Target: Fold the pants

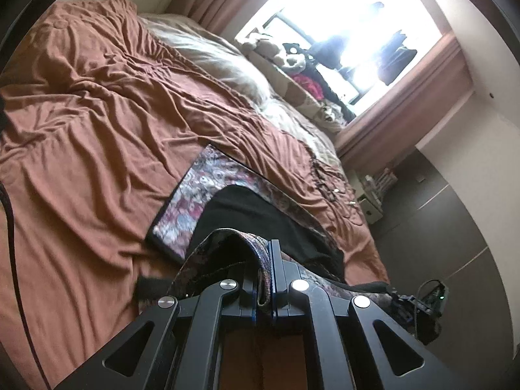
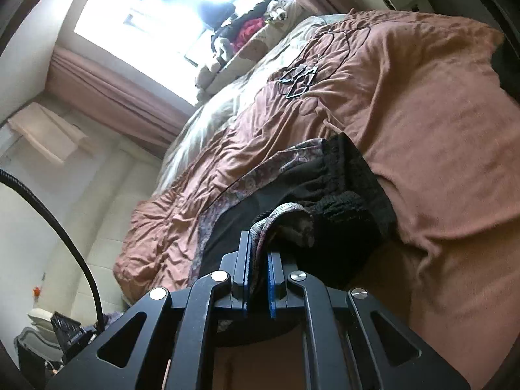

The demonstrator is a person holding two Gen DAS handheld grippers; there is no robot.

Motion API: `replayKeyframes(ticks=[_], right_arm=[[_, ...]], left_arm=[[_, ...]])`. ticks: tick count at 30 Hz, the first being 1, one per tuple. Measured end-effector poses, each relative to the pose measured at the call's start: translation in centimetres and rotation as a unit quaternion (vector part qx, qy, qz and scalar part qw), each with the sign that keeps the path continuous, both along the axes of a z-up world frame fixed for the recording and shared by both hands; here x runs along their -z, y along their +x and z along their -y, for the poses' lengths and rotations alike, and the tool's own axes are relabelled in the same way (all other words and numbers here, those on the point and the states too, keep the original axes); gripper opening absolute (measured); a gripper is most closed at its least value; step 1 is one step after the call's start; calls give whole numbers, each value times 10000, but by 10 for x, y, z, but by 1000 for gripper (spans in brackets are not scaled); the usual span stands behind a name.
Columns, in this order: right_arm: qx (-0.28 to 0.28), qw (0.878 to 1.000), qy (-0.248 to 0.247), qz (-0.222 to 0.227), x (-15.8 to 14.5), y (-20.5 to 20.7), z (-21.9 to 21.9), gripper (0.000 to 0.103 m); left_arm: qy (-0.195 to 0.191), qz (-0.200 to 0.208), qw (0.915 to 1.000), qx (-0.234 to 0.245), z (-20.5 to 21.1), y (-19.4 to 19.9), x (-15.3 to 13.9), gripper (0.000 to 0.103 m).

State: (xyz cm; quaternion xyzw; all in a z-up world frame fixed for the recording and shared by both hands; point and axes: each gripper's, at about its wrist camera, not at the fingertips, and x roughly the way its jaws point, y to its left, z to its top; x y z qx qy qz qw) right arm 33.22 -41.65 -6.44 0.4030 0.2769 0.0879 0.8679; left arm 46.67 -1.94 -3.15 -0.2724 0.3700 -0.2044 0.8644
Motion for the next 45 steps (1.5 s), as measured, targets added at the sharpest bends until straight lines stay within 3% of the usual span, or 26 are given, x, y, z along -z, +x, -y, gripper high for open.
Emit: replayKeyframes(ticks=[16, 28, 30, 31, 32, 34, 39, 45], right_arm=[[-204, 9964, -585, -574, -9, 114, -10, 5], [-254, 9923, -945, -762, 8, 193, -14, 9], [-322, 9903, -1074, -817, 10, 202, -17, 14], [-335, 9895, -1135, -833, 10, 203, -18, 24], [-349, 9893, -1160, -811, 9, 206, -17, 41], [-442, 9904, -1140, -641, 4, 208, -16, 66], [-614, 9872, -1420, -386, -11, 193, -15, 68], [-566, 9733, -2165, -518, -19, 169, -4, 68]], left_arm=[[504, -458, 9977, 64, 21, 141, 36, 5], [1021, -754, 9918, 118, 44, 241, 73, 6], [1223, -969, 9877, 20, 44, 255, 82, 12], [1270, -1037, 9865, -50, 43, 259, 86, 19], [1285, -1056, 9860, -110, 41, 262, 88, 30], [1345, -1029, 9853, -209, 37, 264, 87, 48], [1814, -876, 9795, 62, 41, 262, 84, 51], [2702, -835, 9557, 817, 59, 256, 92, 51]])
